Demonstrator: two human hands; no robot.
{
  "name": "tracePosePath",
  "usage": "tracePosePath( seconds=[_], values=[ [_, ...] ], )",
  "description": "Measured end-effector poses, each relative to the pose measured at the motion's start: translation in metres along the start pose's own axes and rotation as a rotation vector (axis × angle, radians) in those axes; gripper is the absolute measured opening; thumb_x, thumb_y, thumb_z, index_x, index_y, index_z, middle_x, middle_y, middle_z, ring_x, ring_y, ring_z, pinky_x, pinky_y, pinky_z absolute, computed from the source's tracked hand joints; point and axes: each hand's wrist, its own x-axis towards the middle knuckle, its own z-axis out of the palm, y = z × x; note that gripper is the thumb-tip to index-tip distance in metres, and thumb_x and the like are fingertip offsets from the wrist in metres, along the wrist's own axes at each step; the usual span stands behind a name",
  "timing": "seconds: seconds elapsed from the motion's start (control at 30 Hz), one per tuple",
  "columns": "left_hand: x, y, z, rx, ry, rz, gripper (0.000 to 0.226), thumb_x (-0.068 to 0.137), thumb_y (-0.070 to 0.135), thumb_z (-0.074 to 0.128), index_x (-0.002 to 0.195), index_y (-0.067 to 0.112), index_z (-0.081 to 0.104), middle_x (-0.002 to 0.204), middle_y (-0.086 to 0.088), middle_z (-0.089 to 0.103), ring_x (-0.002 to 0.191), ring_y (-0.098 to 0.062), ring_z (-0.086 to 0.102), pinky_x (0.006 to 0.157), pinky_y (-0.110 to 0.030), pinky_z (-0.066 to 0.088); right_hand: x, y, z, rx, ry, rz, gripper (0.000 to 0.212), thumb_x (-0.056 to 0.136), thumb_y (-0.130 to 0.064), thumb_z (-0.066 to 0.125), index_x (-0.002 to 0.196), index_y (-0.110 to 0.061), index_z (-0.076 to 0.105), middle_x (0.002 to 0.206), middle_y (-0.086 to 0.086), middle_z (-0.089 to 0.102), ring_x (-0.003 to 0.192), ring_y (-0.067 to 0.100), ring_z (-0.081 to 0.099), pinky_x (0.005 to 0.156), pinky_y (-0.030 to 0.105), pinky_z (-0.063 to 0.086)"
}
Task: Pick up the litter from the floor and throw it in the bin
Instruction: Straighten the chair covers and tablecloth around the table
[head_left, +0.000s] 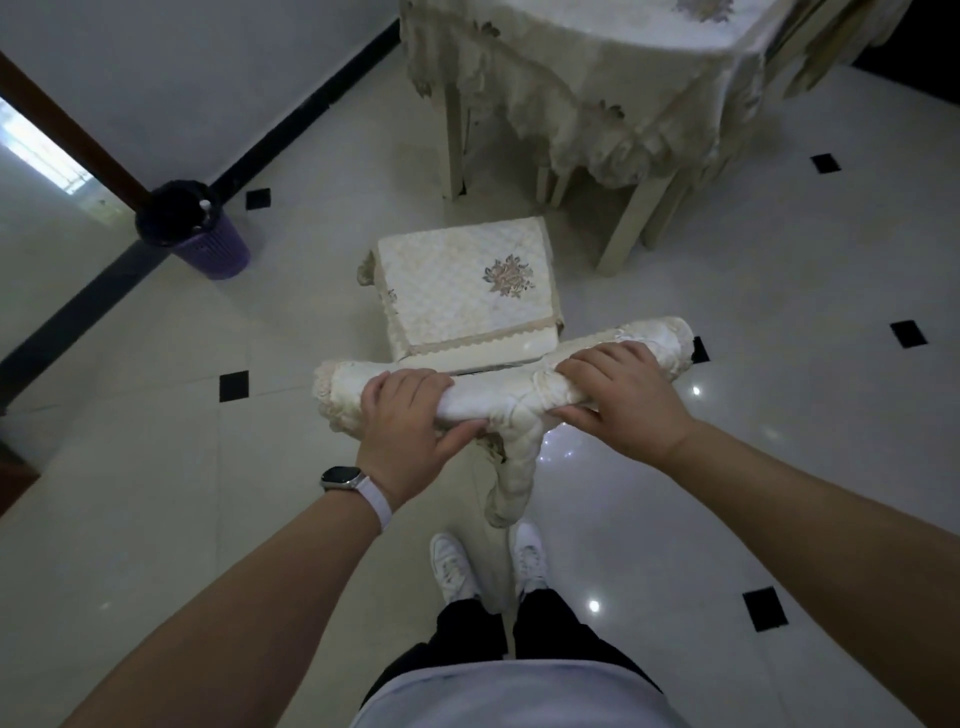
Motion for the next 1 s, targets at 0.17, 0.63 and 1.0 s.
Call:
tracePosePath(
  seconds=[0.17, 0.63, 1.0],
  values=[
    [0.019, -0.012, -0.005, -0.035, 0.022, 0.012, 0.052, 0.083, 0.062, 0.057, 0.100, 0.013, 0.066, 0.099, -0.003, 0.068, 0.098, -0.024, 0.057, 0.093, -0.038, 0.031, 0.020, 0.000, -0.001, -0.014, 0.011, 0.026, 0.054, 0.092, -0.058, 0.045, 0.102, -0.011, 0.069, 0.096, 0.003, 0.069, 0.088, 0.028, 0.064, 0.080, 0.039, 0.040],
    [0.119, -0.048, -0.035, -0.081, 0.002, -0.025, 0.054, 0.083, 0.065, 0.052, 0.101, 0.016, 0.067, 0.098, -0.001, 0.067, 0.097, -0.024, 0.059, 0.090, -0.034, 0.027, 0.115, 0.024, -0.013, -0.026, 0.088, 0.103, 0.052, 0.089, -0.058, 0.048, 0.106, -0.013, 0.067, 0.098, 0.003, 0.068, 0.090, 0.027, 0.063, 0.084, 0.039, 0.042],
    [0.245, -0.076, -0.054, -0.057, 0.067, -0.073, 0.046, 0.081, 0.058, 0.052, 0.095, 0.017, 0.066, 0.087, 0.006, 0.059, 0.087, -0.020, 0.053, 0.084, -0.034, 0.029, 0.244, 0.088, -0.005, -0.007, 0.343, 0.011, 0.045, 0.081, -0.056, 0.060, 0.084, -0.012, 0.069, 0.073, 0.003, 0.062, 0.064, 0.023, 0.055, 0.055, 0.032, 0.042]
  ],
)
